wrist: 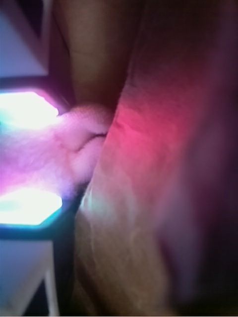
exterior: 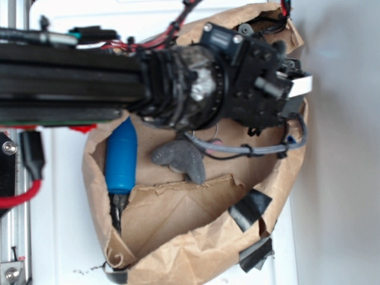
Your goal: Grab the pink bunny.
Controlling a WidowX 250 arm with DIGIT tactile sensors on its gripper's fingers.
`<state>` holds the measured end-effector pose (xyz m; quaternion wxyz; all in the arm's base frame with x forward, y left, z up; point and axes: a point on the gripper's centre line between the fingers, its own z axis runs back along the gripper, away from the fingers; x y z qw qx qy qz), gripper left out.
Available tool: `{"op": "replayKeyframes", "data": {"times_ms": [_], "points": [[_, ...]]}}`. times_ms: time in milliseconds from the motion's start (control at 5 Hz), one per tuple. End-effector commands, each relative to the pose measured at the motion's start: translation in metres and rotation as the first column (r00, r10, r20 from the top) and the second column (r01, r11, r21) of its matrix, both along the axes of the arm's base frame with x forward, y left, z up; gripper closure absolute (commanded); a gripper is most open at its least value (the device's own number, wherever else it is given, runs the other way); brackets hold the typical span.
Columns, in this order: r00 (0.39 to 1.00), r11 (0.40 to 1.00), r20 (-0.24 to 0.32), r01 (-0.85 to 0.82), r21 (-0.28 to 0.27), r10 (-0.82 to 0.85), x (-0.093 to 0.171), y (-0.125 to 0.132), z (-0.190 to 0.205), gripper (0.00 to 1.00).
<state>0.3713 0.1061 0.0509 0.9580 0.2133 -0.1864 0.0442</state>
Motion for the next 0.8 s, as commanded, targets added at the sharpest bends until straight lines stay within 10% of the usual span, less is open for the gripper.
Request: {"op": "replayKeyframes", "data": {"times_ms": [0,200,600], "points": [[0.996,0.997,0.056,0.069,-0.018,-0.068,-0.013,-0.011,0.021,1.0],[0.994,0.996,0.074,0.083,-0.033,-0.081,-0.02,-0.011,0.026,1.0],[0.97,0.933,0.117,0.237,-0.272,-0.212,-0.073,-0.013,0.1,1.0]]}}
